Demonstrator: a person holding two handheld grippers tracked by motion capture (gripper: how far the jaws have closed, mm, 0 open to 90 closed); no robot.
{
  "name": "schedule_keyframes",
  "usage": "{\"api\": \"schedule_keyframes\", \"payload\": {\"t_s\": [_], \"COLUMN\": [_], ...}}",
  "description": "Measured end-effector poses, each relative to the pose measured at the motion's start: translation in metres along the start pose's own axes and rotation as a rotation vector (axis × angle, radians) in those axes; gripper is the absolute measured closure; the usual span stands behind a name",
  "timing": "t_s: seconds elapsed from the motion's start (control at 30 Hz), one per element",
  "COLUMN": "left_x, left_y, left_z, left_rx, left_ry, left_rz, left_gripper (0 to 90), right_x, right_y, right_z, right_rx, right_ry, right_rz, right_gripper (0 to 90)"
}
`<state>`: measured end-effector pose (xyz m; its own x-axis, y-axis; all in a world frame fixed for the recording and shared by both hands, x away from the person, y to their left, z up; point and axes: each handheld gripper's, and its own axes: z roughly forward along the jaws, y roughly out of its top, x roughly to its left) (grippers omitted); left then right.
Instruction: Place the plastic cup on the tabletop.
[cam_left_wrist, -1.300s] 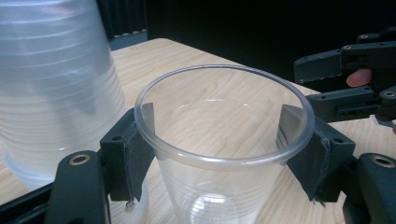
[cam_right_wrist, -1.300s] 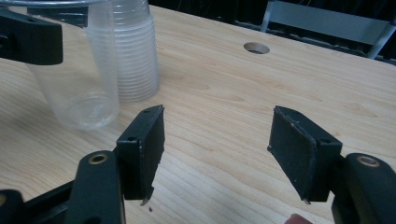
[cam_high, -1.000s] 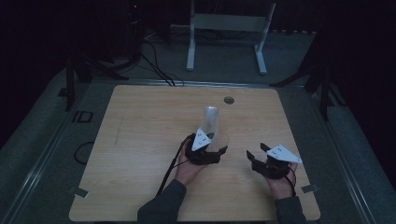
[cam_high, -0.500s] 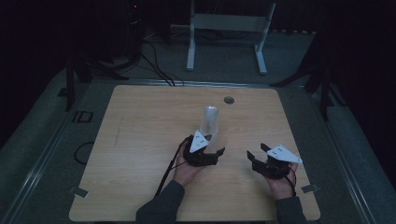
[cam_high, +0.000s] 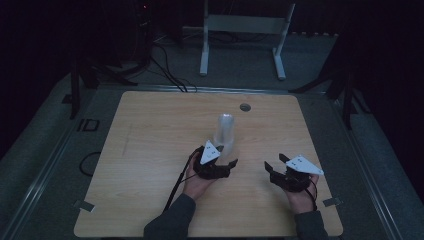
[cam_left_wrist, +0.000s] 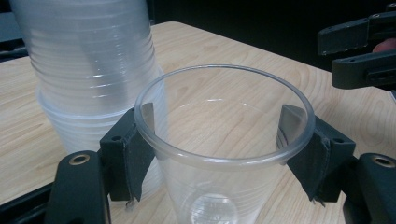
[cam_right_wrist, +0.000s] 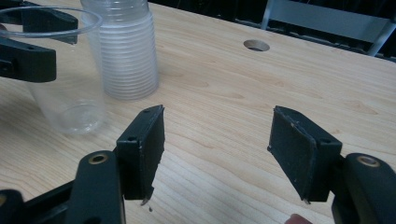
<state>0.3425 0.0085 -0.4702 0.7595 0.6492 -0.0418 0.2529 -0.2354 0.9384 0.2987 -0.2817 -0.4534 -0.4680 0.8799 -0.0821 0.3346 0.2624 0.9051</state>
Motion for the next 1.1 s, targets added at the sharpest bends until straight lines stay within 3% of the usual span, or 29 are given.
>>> {"api": "schedule_keyframes", "payload": {"t_s": [1.1], "left_x": [0.006], "left_y": [-0.011], "left_z": [-0.005], "left_rx": [0.004], "left_ry": [0.012], "left_rz": [0.002], "left_gripper": [28.1], "right_x": [0.0], "right_y": [0.0], "right_z": [0.0], "right_rx": [0.0], "right_ry": [0.001], "right_rz": [0.002], "right_gripper": [35.4]}}
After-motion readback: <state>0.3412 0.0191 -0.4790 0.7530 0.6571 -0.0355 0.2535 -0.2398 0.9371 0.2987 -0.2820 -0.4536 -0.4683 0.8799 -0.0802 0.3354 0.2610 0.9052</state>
